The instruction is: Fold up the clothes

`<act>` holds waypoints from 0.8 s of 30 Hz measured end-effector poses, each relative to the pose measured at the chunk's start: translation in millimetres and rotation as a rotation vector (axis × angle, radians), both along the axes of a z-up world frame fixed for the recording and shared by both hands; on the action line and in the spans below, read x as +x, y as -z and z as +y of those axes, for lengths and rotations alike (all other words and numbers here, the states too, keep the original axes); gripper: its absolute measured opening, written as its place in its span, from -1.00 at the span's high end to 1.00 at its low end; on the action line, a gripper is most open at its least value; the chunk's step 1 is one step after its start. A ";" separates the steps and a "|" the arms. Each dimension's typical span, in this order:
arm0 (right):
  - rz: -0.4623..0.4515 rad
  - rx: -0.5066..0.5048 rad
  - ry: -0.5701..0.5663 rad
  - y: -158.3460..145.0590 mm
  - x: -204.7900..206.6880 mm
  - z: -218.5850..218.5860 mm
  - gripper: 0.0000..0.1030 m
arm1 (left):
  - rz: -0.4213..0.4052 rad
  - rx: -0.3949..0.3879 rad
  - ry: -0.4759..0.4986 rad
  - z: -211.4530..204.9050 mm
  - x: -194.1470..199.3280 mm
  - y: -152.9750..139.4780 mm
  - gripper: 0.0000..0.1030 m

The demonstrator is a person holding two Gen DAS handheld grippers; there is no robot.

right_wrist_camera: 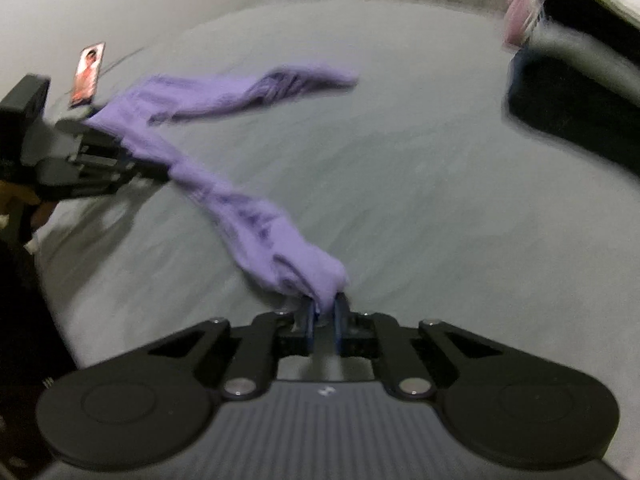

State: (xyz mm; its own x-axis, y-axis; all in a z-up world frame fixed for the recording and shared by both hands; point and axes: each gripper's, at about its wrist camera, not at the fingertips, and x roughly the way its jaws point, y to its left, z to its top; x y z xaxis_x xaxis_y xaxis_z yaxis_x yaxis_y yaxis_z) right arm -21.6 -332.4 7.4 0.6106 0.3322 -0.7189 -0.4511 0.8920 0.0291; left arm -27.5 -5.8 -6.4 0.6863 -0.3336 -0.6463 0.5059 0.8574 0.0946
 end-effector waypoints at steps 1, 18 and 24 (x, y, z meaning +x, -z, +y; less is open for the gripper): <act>-0.060 -0.017 0.030 -8.3 -1.5 -1.3 0.90 | -0.024 -0.017 -0.009 1.3 -0.7 -5.3 1.00; 0.100 -0.095 0.093 2.4 8.6 -24.4 0.40 | 0.058 -0.040 0.068 -2.4 5.9 -1.9 0.40; 0.075 0.060 0.105 -11.5 7.0 -33.4 0.19 | 0.074 -0.066 0.146 -20.9 8.0 2.8 0.39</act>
State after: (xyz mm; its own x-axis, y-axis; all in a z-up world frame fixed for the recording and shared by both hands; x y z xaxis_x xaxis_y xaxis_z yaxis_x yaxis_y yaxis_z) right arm -14.6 -365.8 19.0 0.5894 0.3131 -0.7447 -0.3501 0.9298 0.1138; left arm -19.5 -26.7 -9.1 0.5785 -0.4699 -0.6667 0.6293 0.7772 -0.0016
